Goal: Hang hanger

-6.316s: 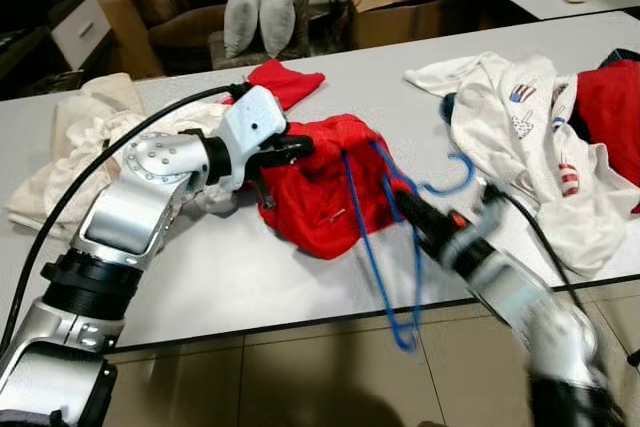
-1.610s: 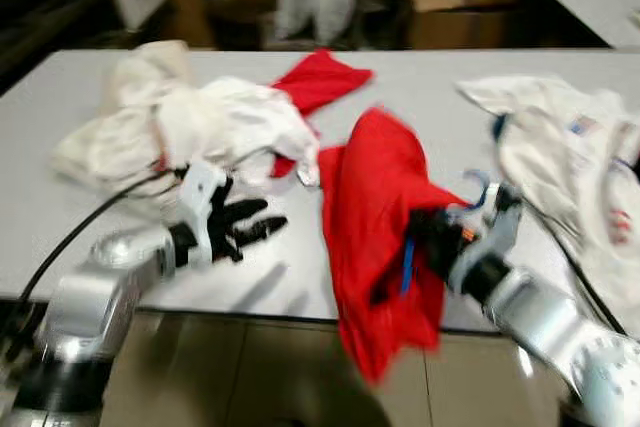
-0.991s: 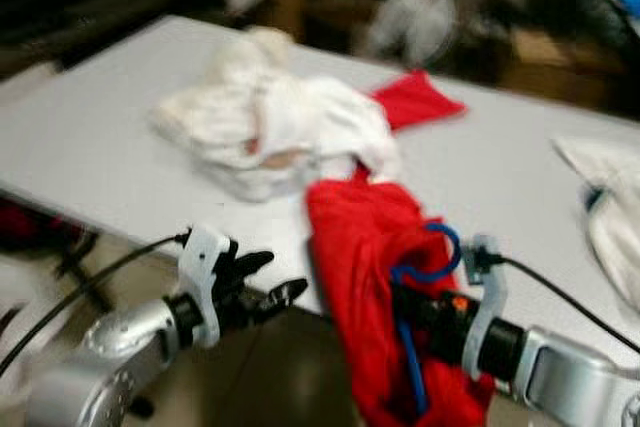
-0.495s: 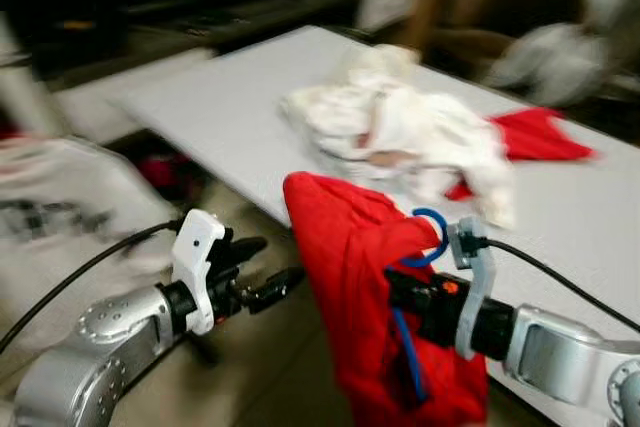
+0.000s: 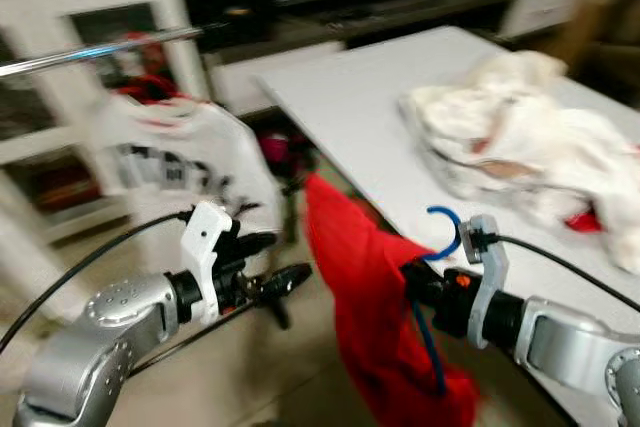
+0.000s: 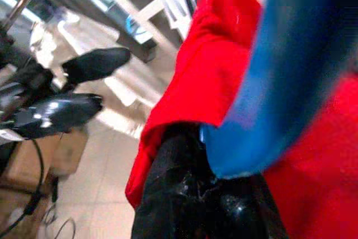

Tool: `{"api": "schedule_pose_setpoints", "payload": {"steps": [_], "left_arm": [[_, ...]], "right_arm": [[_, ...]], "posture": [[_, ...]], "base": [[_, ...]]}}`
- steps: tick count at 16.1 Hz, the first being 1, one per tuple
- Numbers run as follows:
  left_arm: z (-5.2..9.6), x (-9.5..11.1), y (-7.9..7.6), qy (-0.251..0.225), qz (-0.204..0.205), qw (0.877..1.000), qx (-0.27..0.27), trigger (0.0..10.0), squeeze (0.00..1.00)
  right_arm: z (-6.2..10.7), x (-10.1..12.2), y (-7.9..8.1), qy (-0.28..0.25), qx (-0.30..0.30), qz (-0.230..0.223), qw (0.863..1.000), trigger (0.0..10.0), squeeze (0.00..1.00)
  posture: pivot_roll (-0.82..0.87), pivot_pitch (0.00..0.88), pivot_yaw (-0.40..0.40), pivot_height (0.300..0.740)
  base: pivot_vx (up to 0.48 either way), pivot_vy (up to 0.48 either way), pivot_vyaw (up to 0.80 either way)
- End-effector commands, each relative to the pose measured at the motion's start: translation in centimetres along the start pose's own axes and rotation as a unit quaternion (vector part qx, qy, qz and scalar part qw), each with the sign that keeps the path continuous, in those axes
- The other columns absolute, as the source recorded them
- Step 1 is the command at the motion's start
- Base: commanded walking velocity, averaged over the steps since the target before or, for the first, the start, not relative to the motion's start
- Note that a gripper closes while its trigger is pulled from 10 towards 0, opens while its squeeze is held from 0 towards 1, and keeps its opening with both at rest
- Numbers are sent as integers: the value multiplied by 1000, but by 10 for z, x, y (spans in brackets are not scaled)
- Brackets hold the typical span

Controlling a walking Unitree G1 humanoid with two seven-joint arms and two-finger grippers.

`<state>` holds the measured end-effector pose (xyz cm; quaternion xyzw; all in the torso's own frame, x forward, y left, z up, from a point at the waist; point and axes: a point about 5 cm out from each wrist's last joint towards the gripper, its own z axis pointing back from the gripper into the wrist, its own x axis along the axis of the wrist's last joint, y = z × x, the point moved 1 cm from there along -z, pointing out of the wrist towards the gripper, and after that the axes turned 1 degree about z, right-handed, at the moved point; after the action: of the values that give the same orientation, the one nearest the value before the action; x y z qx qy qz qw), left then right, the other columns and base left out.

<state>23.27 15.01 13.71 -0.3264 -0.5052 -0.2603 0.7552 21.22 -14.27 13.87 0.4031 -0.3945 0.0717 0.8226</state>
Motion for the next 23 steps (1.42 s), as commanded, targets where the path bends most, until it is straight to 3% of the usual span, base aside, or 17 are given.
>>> {"api": "schedule_pose_setpoints", "payload": {"steps": [1,4,6,8,9,13,17,20,21,22,23], "left_arm": [[2,2,3,-1,-4,1000,5,10000,1000],[5,0,2,-2,-4,1000,6,10000,1000],[8,2,9,-12,-17,999,37,10000,1000],[11,5,20,-28,-29,996,81,10000,1000],[12,9,29,-29,-54,992,107,10000,1000],[16,19,46,-35,-87,987,132,10000,1000],[9,27,51,-43,-111,984,130,10000,1000],[-3,20,47,-57,-88,985,137,10000,1000],[-9,16,44,-53,-78,986,137,10000,365],[-14,12,41,-51,-82,986,135,10000,0],[-16,10,39,-53,-89,985,138,10000,0]], "right_arm": [[0,7,4,-13,13,16,1000,10000,0],[5,11,-4,-10,6,37,999,10000,0],[5,17,-14,-10,-8,58,998,10000,0],[2,23,-13,-15,1,100,995,10000,0],[1,27,-14,-20,3,118,993,10000,0],[-2,36,-24,-28,-18,192,981,10000,0],[-6,47,-25,-51,-18,246,968,10000,0],[-12,44,-26,-57,-18,263,963,10000,0],[-13,42,-26,-60,-21,261,963,10000,0],[-14,40,-26,-62,-25,258,964,10000,0],[-16,38,-26,-64,-26,257,964,10000,0]], "posture": [[-128,0,-7,740],[-113,0,-21,740],[-101,0,-34,740],[-96,0,-34,740],[-96,0,-31,740],[-116,0,2,740],[-123,0,16,740],[-139,0,27,740],[-137,0,23,740],[-130,0,15,740],[-130,0,15,740]], "base": [[0,0,800],[0,0,800],[0,0,800],[0,0,800],[0,0,800],[0,0,800],[0,0,800],[0,0,800],[0,0,800],[0,0,800],[0,0,800]]}}
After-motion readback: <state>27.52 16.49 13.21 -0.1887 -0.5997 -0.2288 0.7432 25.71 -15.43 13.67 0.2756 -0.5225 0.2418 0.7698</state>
